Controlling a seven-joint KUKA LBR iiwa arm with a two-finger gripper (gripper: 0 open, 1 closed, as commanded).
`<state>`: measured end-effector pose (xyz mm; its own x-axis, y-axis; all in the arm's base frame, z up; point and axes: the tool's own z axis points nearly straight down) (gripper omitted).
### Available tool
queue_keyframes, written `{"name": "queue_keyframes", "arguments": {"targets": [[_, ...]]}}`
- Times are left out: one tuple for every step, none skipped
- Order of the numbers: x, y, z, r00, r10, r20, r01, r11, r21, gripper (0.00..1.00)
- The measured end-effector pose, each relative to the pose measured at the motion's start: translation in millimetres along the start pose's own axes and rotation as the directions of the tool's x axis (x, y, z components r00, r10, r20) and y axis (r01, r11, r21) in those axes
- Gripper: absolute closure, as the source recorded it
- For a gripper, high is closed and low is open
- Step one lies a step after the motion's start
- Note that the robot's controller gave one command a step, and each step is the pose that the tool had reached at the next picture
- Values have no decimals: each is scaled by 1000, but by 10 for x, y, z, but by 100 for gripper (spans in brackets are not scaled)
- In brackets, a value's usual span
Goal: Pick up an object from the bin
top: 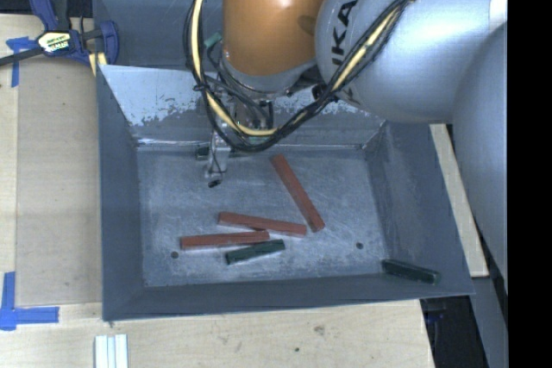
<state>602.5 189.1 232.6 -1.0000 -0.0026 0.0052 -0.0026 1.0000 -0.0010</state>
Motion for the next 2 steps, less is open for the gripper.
{"name": "queue_keyframes", "arguments": {"targets": [[-16,-9,-55,1000,3,9,-3,1000,-2,0],[210,-300,567,993,-116,10,116,993,-1,0]]}}
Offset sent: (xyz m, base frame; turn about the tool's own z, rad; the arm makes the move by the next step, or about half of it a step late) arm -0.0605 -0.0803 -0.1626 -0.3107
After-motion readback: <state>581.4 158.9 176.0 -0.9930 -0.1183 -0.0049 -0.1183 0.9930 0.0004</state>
